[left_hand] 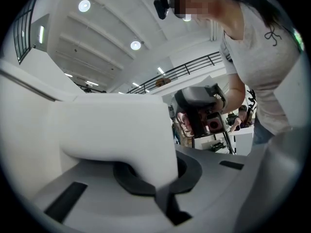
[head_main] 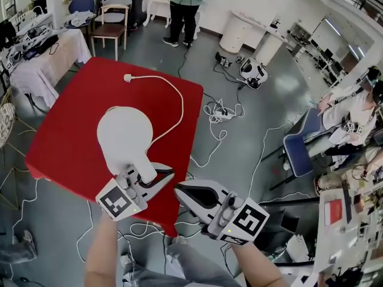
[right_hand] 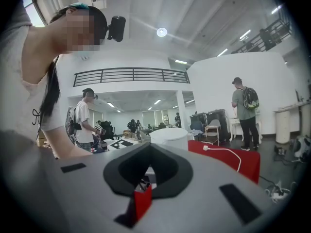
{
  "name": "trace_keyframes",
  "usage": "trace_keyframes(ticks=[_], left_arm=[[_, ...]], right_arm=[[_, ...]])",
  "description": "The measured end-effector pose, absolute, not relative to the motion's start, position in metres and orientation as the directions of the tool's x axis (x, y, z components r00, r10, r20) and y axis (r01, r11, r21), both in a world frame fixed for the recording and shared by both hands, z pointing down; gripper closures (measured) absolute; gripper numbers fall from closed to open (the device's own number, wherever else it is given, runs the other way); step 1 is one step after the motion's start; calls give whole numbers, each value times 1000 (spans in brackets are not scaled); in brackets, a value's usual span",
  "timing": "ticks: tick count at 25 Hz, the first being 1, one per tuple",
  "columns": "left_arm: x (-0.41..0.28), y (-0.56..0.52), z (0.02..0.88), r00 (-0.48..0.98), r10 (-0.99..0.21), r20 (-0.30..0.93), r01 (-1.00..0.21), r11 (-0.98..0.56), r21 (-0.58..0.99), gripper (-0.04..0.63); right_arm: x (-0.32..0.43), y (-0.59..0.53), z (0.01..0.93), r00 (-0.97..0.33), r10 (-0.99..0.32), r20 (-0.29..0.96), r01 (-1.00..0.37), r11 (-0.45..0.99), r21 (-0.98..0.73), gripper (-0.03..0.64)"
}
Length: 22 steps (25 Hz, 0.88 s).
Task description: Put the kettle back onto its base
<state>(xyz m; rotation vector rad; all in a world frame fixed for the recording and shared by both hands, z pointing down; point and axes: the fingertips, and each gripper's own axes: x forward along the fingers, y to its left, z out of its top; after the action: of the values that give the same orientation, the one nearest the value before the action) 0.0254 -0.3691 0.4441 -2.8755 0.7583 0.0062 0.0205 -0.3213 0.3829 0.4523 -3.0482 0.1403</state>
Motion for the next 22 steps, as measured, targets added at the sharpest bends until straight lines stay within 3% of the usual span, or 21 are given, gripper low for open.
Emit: trace_keyframes(ticks=[12,22], left_arm=[[-9,-362,441,848,-526,-71,-529,-848,-35,589],[-10,-361,444,868,-493,-61,-496,-868,-35,578]], right_arm=[[11,-311,376,-960,-274,61,-278,957,-76,610],[8,-304,371,-961,-271,55,-275,959,-69,609]])
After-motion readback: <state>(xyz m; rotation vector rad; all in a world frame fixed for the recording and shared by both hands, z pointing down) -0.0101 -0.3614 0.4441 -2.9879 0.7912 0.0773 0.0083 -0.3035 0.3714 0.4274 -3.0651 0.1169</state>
